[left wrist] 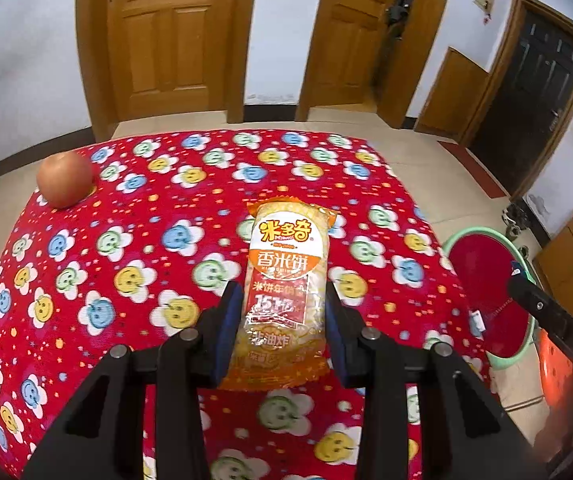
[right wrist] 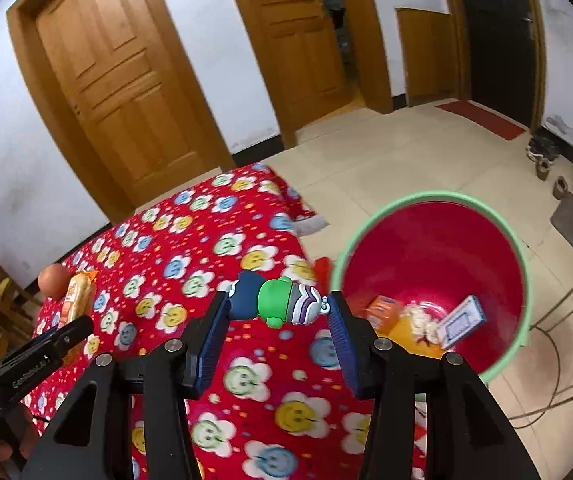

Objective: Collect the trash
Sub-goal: 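Carry the snack bag and toy figure over the red bucket and release both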

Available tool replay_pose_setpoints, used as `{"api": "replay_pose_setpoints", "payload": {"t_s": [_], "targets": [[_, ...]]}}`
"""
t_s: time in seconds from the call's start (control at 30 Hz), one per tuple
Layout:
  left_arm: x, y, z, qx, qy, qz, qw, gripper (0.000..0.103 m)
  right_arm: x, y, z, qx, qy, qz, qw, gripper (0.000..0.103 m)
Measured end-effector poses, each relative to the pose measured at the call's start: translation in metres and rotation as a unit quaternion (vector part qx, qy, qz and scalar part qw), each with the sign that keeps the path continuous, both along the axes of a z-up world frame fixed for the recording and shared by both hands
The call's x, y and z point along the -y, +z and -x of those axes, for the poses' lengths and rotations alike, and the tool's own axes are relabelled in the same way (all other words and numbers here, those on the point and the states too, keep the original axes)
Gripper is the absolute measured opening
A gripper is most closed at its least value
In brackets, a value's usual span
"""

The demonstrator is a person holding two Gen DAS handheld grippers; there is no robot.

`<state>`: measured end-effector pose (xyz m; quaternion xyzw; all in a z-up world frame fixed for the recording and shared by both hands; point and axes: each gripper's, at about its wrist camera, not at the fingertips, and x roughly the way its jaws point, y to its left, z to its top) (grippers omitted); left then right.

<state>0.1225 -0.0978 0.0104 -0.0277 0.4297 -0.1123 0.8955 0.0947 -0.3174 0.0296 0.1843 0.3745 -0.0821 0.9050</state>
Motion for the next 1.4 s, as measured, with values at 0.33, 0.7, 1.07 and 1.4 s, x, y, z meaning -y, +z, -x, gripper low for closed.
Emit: {"api": "replay_pose_setpoints", "payload": {"t_s": [0.33, 0.7, 1.07, 1.4], "targets": [[0.032, 0.01, 0.013, 0.008, -0.031, -0.002, 0.9995, 0.039, 0.032, 0.005, 0.029, 0.009, -0.034, -0.003, 0.999, 0.05], [0.065, 0.018, 0.019, 0.016, -0.059, -0.007, 0.9981, 0.039, 0.061, 0.005, 0.044, 0.012, -0.065, -0.007, 0.998, 0.05], [0.105, 0.016, 0.026, 0.015, -0.099, -0.008, 0.9949, 0.039, 0.096, -0.014, 0.051, -0.006, -0.096, -0.016, 0.995, 0.051], [0.139, 0.006, 0.028, 0.01, -0.137, -0.007, 0.9904, 0.039, 0.125, -0.039, 0.05, -0.025, -0.117, -0.041, 0.992, 0.052]]}}
